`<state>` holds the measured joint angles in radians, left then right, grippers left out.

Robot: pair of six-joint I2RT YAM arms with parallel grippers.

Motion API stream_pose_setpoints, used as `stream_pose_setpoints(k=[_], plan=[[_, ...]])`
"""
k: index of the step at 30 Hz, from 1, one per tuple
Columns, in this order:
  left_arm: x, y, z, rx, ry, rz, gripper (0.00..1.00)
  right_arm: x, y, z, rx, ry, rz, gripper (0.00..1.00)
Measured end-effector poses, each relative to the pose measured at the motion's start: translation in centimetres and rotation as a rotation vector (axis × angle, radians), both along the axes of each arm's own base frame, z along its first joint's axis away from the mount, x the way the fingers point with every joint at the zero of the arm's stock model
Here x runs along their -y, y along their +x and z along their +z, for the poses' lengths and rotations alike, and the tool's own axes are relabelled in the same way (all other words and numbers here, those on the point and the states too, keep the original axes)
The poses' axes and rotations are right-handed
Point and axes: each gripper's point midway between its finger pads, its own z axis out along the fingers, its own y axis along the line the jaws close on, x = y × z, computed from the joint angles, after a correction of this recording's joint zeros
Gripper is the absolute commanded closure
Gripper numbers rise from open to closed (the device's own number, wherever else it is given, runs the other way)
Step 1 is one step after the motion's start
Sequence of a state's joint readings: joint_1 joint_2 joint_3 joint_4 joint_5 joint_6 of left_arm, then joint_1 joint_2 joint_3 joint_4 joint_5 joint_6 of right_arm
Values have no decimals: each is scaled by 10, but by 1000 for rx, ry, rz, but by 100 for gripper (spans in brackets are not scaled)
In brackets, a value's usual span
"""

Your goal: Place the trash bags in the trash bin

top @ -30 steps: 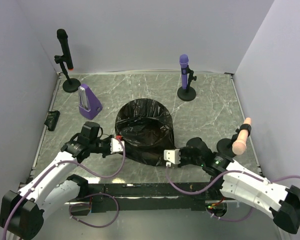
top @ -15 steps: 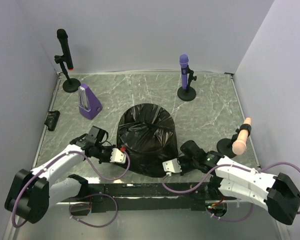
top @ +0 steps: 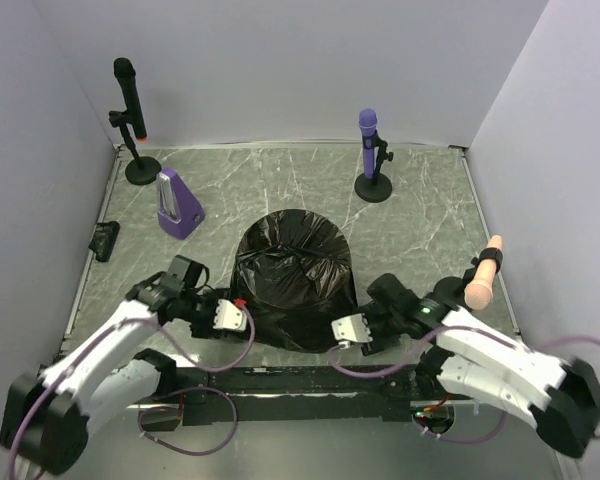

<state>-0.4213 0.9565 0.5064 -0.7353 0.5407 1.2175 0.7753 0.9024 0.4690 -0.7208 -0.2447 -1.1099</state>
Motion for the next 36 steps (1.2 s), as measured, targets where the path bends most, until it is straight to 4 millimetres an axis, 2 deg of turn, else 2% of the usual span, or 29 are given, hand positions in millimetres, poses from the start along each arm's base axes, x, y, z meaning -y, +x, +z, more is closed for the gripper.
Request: stream_pose_setpoints(k=[3, 7, 10, 13, 16, 18, 19, 21, 23, 26, 28, 30, 36], plan=[[4, 1, 40, 82, -74, 32, 25, -1, -2, 40, 58, 85, -30, 28], [10, 5, 110, 180, -189, 106, 24, -9, 3, 114, 121, 223, -105, 28], [15, 8, 152, 202, -265, 173, 23, -20, 8, 175, 137, 326, -167, 28], [18, 12, 167, 158, -297, 240, 23, -43, 23, 237, 135, 409, -198, 28], [18, 21, 171, 94, -307, 322, 22, -90, 52, 316, 150, 543, -163, 29], [15, 31, 175, 74, -317, 392, 22, -120, 66, 346, 134, 604, -123, 35], [12, 40, 180, 73, -331, 438, 22, -133, 72, 353, 117, 621, -109, 38], [5, 59, 198, 93, -384, 545, 22, -158, 83, 350, 65, 616, -84, 40], [-5, 76, 222, 137, -450, 645, 22, -179, 93, 321, -21, 553, -68, 40], [-14, 81, 250, 210, -524, 715, 22, -190, 97, 277, -107, 451, -53, 41], [-19, 74, 259, 251, -547, 732, 21, -188, 93, 249, -143, 388, -35, 50], [-25, 66, 261, 296, -563, 748, 20, -182, 82, 222, -182, 312, -9, 53], [-43, 46, 242, 345, -563, 826, 20, -174, 65, 174, -259, 192, 16, 58]])
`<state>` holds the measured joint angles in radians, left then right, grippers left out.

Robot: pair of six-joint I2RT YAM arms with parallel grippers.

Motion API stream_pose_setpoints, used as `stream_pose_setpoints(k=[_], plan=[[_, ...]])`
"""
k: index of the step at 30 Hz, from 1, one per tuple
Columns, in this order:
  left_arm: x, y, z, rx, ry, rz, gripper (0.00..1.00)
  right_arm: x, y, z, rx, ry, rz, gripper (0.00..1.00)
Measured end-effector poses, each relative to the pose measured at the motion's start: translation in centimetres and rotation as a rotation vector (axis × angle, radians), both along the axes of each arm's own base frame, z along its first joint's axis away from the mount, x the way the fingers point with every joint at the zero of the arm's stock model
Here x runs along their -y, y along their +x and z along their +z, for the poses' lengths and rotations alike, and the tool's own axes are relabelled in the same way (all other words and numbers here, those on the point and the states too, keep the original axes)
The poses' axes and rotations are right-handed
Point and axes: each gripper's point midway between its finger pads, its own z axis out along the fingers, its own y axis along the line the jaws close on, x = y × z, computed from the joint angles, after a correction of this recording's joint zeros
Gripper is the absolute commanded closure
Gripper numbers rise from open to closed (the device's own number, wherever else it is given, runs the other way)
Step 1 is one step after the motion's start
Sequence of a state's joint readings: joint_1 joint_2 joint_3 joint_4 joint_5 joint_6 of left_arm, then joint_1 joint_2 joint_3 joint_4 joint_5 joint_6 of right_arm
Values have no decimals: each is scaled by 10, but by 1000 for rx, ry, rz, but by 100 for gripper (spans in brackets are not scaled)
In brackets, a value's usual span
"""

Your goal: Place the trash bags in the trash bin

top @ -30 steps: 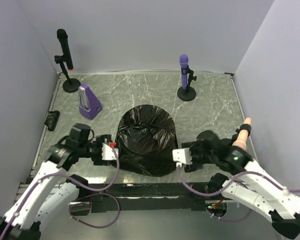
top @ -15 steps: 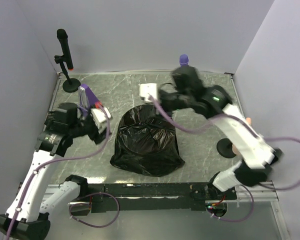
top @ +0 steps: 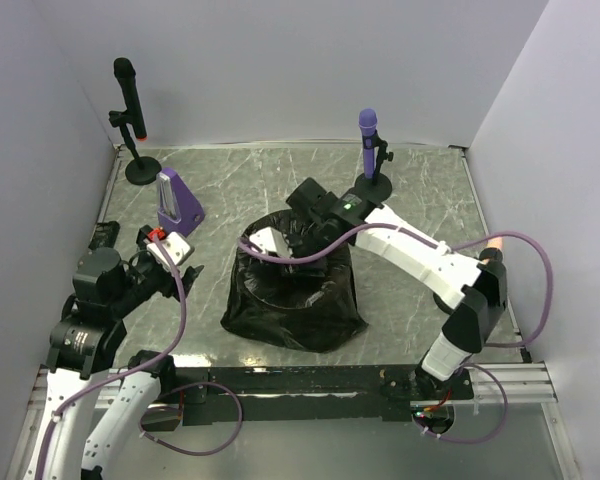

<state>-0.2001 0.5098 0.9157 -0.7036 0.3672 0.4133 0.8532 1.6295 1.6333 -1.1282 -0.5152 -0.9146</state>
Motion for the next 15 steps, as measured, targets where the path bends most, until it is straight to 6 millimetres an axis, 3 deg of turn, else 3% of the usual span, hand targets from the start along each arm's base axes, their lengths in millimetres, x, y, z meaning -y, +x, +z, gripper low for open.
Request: stream_pose_setpoints(k=[8, 15], plan=[[-8, 1, -13, -32, -13, 57, 20, 8, 1, -86, -92, -162, -10, 63], [-9, 3, -16, -47, -28, 72, 20, 10, 0, -127, -117, -199, -9, 62]])
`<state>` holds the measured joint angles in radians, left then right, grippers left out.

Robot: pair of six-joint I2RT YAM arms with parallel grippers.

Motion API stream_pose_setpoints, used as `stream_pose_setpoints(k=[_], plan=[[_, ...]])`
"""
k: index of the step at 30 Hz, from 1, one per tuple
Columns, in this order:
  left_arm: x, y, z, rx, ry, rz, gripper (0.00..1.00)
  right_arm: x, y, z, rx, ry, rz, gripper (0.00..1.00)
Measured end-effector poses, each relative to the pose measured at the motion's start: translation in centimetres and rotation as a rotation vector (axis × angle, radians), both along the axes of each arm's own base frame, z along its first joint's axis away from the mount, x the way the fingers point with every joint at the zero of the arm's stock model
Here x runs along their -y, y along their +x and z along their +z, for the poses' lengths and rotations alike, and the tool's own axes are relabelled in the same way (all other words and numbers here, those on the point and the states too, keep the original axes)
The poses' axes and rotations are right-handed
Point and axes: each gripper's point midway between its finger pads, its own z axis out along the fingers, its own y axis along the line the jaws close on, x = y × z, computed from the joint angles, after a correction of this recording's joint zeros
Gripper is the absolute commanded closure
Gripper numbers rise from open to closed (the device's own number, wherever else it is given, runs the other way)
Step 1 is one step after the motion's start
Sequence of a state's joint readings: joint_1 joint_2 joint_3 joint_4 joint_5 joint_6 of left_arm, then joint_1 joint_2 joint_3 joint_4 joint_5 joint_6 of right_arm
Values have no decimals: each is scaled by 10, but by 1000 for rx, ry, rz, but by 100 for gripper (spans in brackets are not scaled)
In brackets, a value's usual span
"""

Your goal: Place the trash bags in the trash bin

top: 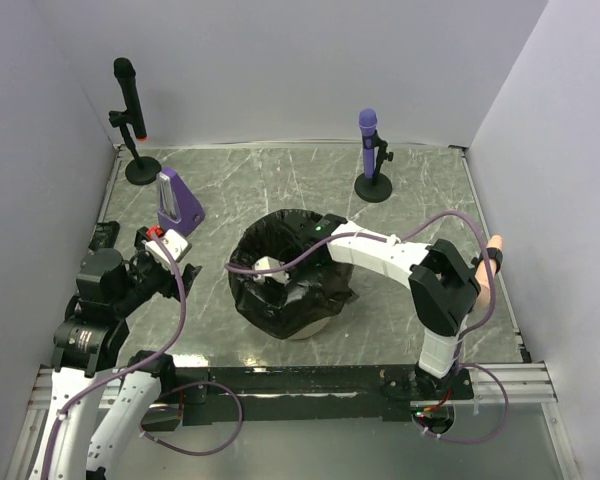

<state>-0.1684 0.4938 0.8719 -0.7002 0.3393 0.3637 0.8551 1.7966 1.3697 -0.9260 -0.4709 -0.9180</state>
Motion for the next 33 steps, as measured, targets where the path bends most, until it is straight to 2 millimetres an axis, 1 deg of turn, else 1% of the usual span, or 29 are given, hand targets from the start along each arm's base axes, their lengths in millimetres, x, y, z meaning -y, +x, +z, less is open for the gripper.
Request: stream_pose_setpoints(k=[5, 11, 14, 18, 20, 22, 27, 30, 31, 32, 33], plan=[[1, 2, -3, -16, -3, 0, 20, 7, -7, -23, -26, -24, -11, 60], [3, 3, -5, -30, -9, -7, 20, 2, -3, -30, -19, -9, -36, 56], [4, 3, -8, -40, -10, -16, 21, 0, -2, -31, -18, -4, -46, 50], [6, 4, -13, -52, -12, -26, 20, 1, -1, -26, -11, -2, -73, 37], [7, 4, -15, -56, -11, -32, 20, 1, 0, -14, 10, 13, -91, 32], [8, 4, -18, -61, -9, -37, 21, 1, 1, 6, 41, 52, -108, 25], [11, 8, -21, -64, -4, -59, 21, -2, 4, 74, 150, 201, -148, 23], [13, 13, -22, -67, -5, -64, 21, -5, 9, 103, 202, 259, -162, 21], [13, 15, -21, -67, -8, -62, 20, -5, 11, 111, 221, 271, -170, 17], [14, 17, -21, -69, -14, -56, 18, -4, 15, 118, 243, 278, -186, 6], [14, 21, -20, -67, -25, -48, 15, -3, 19, 125, 265, 284, -213, 1]])
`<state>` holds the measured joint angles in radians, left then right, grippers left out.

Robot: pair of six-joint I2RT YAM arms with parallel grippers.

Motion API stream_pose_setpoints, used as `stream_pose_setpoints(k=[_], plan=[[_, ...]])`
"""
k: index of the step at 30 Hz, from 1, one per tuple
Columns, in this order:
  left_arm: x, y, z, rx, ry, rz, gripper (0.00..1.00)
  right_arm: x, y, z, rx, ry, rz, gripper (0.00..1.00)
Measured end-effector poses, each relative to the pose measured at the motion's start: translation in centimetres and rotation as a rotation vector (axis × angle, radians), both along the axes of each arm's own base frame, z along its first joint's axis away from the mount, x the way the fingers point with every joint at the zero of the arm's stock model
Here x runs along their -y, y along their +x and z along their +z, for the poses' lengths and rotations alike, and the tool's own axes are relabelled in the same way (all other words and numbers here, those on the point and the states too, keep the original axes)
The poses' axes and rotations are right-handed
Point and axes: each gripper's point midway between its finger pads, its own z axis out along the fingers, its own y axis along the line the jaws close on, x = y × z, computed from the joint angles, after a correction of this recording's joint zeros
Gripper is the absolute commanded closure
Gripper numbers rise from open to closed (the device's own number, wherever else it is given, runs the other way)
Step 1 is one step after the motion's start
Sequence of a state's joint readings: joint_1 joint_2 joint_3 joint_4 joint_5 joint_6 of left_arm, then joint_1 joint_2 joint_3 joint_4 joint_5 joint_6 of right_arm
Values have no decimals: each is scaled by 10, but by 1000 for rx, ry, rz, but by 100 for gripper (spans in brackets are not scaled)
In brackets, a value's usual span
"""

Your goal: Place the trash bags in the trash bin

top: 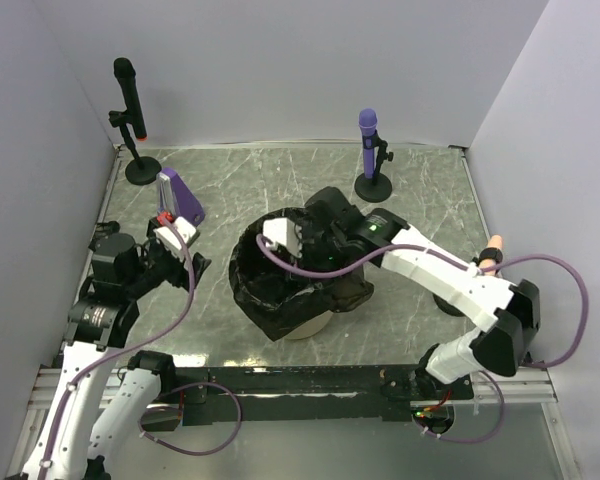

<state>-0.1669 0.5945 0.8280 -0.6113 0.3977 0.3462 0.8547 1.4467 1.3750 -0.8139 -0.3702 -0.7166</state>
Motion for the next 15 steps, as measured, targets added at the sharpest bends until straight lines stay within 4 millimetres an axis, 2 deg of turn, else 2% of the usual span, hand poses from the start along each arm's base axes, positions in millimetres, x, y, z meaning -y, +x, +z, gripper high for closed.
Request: stream_pose_setpoints(k=[3, 4, 6, 8, 10, 12, 15], plan=[[-4, 13, 8, 11, -34, 61, 2, 9, 19, 28, 45, 54, -145, 1], [-6, 18, 12, 19, -41, 87, 3, 13, 27, 40, 58, 80, -205, 1], [-14, 31, 24, 42, -62, 159, 3, 24, 55, 76, 105, 165, -377, 1], [-22, 45, 41, 75, -84, 231, 3, 44, 89, 124, 192, 266, -594, 1], [-28, 57, 55, 100, -103, 283, 3, 60, 108, 157, 268, 342, -746, 1], [-34, 70, 69, 118, -125, 331, 3, 77, 118, 183, 349, 400, -864, 1], [-37, 89, 89, 138, -158, 376, 3, 103, 125, 206, 460, 434, -977, 1]])
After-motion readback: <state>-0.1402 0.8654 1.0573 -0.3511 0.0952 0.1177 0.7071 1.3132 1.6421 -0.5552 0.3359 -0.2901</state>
